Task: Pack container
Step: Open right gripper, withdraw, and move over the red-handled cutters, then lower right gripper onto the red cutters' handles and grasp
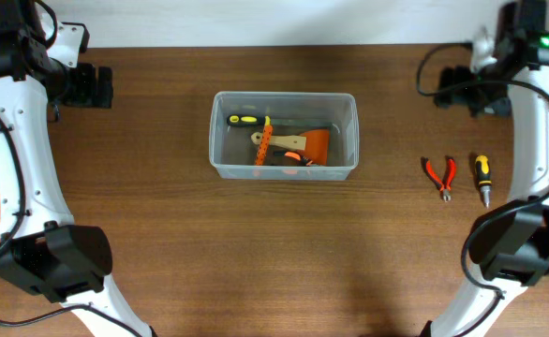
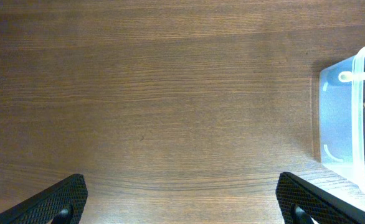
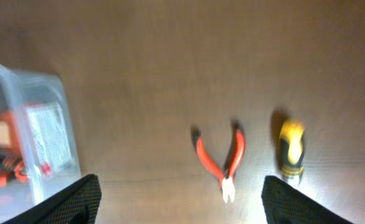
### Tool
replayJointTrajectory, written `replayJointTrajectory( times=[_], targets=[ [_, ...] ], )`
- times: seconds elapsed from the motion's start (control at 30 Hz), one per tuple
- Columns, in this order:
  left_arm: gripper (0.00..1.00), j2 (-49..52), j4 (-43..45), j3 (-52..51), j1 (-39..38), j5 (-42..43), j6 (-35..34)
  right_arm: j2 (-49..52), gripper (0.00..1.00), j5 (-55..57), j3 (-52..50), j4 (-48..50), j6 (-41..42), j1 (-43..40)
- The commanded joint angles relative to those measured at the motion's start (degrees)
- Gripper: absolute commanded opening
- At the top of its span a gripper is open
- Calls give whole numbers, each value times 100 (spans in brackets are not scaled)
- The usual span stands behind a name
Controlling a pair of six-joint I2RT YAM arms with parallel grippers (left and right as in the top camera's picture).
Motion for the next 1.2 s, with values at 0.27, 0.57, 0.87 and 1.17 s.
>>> replayJointTrajectory(
  times=[0.27, 0.57, 0.87, 1.17],
  targets=[
    [99, -162, -2, 74, 13, 57, -59, 101, 73, -323, -2072, 570, -490, -142],
    [99, -162, -2, 74, 13, 57, -59, 101, 73, 170, -3104, 1272, -638, -269],
    [99, -162, -2, 74, 13, 57, -59, 101, 73, 251, -3423, 1307, -638, -466],
    [99, -162, -2, 74, 13, 57, -59, 101, 73, 229, -3423, 1460, -933, -450]
  ],
)
